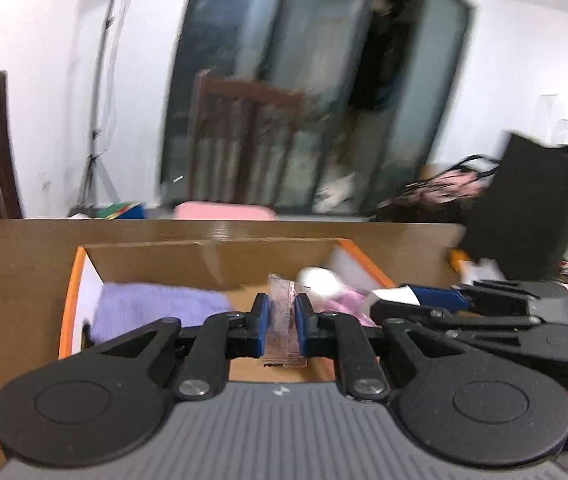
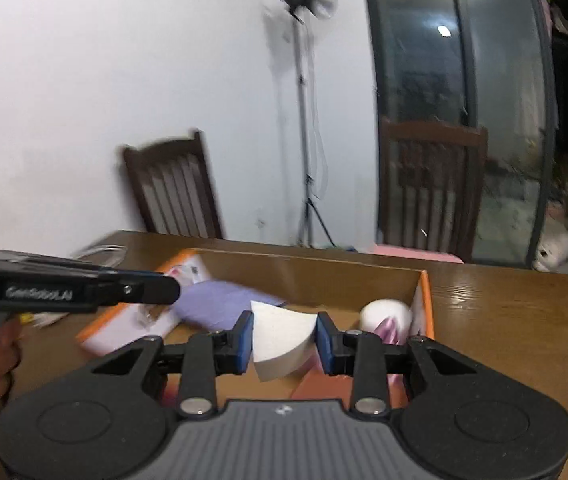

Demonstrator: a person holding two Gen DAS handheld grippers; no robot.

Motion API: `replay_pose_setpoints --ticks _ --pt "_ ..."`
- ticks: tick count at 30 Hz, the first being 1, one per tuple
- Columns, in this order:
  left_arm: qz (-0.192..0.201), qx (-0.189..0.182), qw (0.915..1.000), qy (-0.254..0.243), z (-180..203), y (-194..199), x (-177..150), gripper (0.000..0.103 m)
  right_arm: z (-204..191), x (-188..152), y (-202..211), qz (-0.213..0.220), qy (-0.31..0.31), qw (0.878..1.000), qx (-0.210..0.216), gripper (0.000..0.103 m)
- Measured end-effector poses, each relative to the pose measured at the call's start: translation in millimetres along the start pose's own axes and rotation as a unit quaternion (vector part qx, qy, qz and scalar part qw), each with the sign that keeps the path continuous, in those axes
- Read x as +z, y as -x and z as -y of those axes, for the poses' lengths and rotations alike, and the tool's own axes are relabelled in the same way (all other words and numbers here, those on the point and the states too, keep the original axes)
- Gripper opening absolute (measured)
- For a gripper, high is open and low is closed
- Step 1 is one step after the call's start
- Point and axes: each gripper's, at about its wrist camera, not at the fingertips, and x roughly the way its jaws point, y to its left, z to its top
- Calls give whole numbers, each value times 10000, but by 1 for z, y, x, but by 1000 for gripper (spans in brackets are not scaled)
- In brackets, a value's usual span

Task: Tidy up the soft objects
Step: 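Carry the wedge and the packet with both grippers into the box, then open both grippers to release the wedge and packet in the box, then withdraw both grippers from the box toward the pile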

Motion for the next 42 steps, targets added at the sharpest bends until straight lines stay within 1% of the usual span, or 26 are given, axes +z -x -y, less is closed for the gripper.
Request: replay_pose_setpoints --ticks 1,4,5,7,8,9,10,11,12,13,14,15,16,19,21,23,24,27,28,30,31,33,36,37,40,42 --pt "-74 114 9999 44 -5 -19 8 15 7 9 -22 -178 -105 9998 -66 32" --pt "-358 85 9977 561 -22 -71 24 15 22 28 -76 -576 -386 9975 -98 32" --pt "-410 102 9972 618 -26 -83 26 15 25 32 -90 -645 -433 9969 -146 32" --pt "-435 258 9964 676 -31 -107 26 16 28 35 -117 -748 -392 9960 -297 32" --pt "-411 325 9961 705 -34 -117 24 19 28 34 -128 -780 -355 9958 -319 32" --pt "-429 376 9959 708 -37 -124 20 22 29 33 -136 -785 -304 9959 -329 34" --pt "-673 305 9937 844 -42 -131 20 31 29 32 -143 -794 -313 9957 -358 37" --pt "-783 130 9914 1045 -49 -134 19 37 31 32 -146 -907 -421 9943 -374 39" --pt "-764 -53 9891 1256 -57 -133 18 39 34 32 -148 -930 -568 9935 -321 44" --pt "-735 -192 9872 1402 -64 -131 18 40 36 33 -145 -851 -629 9940 -265 51" --pt "-715 -322 9842 1587 -70 -131 16 43 37 34 -145 -772 -675 9944 -241 55" --pt "-714 -401 9814 1734 -75 -130 13 44 38 34 -143 -711 -722 9945 -257 62" --pt "-724 -460 9787 1865 -80 -130 11 45 39 33 -142 -683 -792 9941 -297 65" --pt "-755 -591 9707 2203 -92 -129 7 45 44 30 -143 -782 -954 9921 -251 65" --pt "-646 -547 9689 2325 -96 -126 5 47 45 29 -144 -853 -1019 9907 -277 65" --pt "-490 -366 9729 2231 -95 -121 9 51 47 25 -142 -839 -1026 9907 -309 65" --pt "-402 -236 9768 2092 -92 -114 12 52 47 25 -139 -819 -1005 9910 -328 65" --pt "-285 -69 9883 1497 -77 -95 23 57 46 23 -135 -665 -902 9935 -210 65" --pt "-251 45 9910 1317 -71 -87 27 60 44 24 -132 -536 -825 9950 -155 65" --pt "-107 326 9952 915 -60 -64 34 61 40 26 -123 -336 -662 9971 -158 66" --pt "-30 426 9963 750 -54 -51 37 63 37 28 -115 -218 -558 9980 -210 67" --pt "71 619 9968 501 -47 -25 44 65 32 36 -101 -151 -447 9983 -328 68" --pt "262 851 9957 248 -37 17 48 68 28 51 -68 -43 -337 9983 -470 70" --pt "332 911 9951 180 -33 31 47 71 27 55 -54 21 -299 9982 -516 71" --pt "543 996 9935 -10 -21 77 36 73 30 61 -6 220 -201 9971 -705 75" --pt "705 1029 9920 -177 -11 103 24 78 31 60 23 316 -195 9961 -800 79"
